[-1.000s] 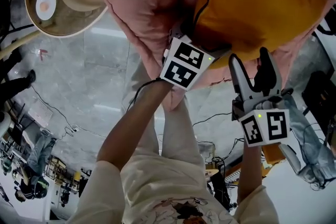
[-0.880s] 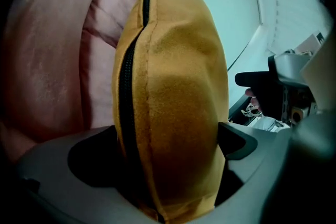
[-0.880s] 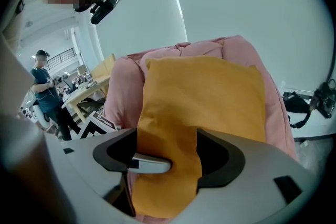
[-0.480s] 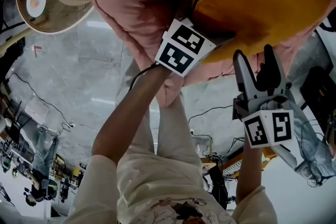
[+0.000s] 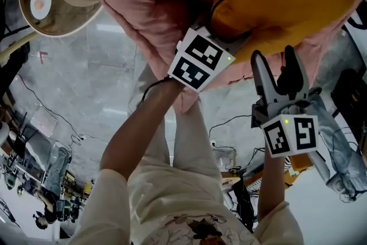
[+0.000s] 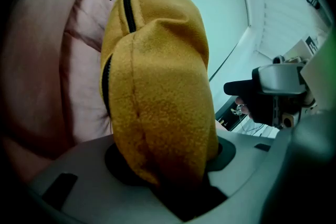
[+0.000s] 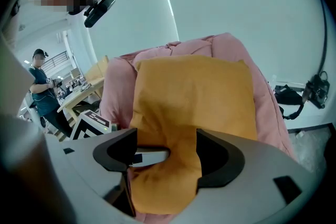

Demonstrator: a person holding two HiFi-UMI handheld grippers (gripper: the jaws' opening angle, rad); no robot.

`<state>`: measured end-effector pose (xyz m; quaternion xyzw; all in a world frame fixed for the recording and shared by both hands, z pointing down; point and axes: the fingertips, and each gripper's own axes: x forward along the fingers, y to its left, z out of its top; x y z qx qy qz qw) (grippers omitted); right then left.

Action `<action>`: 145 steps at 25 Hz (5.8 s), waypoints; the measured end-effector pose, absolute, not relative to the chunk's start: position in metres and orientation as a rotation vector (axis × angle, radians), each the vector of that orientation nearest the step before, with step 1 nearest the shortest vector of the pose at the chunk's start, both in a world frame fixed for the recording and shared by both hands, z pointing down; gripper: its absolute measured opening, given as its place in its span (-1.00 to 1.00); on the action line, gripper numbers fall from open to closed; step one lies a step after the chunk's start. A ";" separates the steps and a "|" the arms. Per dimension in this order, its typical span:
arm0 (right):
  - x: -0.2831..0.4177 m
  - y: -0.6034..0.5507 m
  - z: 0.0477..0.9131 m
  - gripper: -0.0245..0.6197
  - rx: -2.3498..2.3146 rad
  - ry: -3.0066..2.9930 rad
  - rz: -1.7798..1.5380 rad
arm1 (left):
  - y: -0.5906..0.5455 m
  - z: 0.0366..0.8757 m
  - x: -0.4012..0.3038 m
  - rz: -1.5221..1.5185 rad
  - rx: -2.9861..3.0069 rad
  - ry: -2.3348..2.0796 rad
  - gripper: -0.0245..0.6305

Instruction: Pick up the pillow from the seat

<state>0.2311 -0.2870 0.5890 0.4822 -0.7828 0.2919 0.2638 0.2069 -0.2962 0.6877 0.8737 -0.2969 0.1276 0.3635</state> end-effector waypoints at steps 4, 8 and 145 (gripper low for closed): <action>0.239 -0.287 0.584 0.16 1.324 -2.113 0.784 | -0.291 0.674 0.210 0.312 2.266 -0.753 -0.24; 0.237 -0.284 0.576 0.16 1.357 -2.121 0.806 | -0.282 0.661 0.206 0.318 2.272 -0.758 -0.30; 0.051 -0.026 0.205 -0.86 2.025 -2.311 0.440 | -0.065 0.227 -0.071 0.231 2.534 -1.132 -0.32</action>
